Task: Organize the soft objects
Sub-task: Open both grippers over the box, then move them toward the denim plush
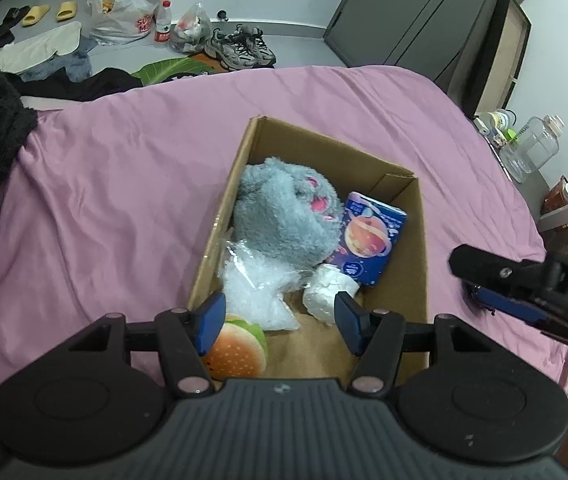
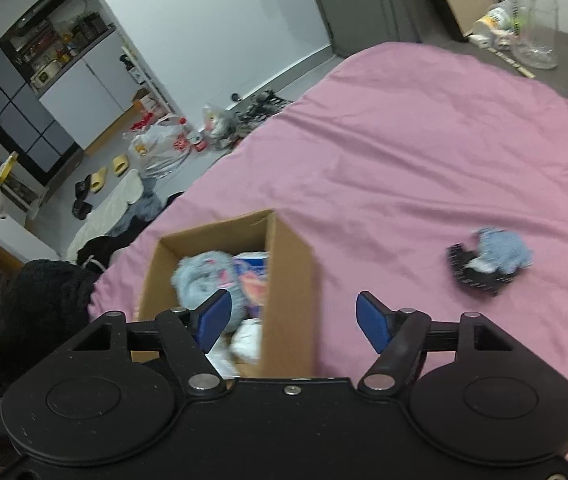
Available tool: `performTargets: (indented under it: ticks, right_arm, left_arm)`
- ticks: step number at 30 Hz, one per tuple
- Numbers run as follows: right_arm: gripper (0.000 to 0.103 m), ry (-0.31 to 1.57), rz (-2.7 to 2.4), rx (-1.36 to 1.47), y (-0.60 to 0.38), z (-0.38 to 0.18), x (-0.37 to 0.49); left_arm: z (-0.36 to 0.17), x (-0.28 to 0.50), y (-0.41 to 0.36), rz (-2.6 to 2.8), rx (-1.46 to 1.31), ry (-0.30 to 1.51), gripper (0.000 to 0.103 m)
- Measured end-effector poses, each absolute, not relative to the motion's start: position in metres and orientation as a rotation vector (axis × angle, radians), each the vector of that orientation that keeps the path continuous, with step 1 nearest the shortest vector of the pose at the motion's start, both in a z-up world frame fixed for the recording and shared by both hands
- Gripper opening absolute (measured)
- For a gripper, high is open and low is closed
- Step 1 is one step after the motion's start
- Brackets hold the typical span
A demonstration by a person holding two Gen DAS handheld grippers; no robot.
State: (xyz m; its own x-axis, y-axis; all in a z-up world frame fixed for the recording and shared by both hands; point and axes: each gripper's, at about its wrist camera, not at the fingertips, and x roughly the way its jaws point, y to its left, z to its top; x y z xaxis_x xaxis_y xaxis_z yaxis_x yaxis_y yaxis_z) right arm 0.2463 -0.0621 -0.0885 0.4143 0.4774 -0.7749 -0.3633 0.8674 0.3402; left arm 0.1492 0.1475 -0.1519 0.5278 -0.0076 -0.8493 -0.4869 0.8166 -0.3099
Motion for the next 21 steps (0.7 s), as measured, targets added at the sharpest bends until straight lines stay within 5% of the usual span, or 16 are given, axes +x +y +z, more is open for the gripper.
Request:
performTargets:
  ticks: [21]
  right_arm:
    - [0.073, 0.987, 0.424, 0.235, -0.148, -0.088, 0.28]
  left_arm:
    - [-0.128, 0.179, 0.085, 0.262, -0.502, 0.934, 0.059]
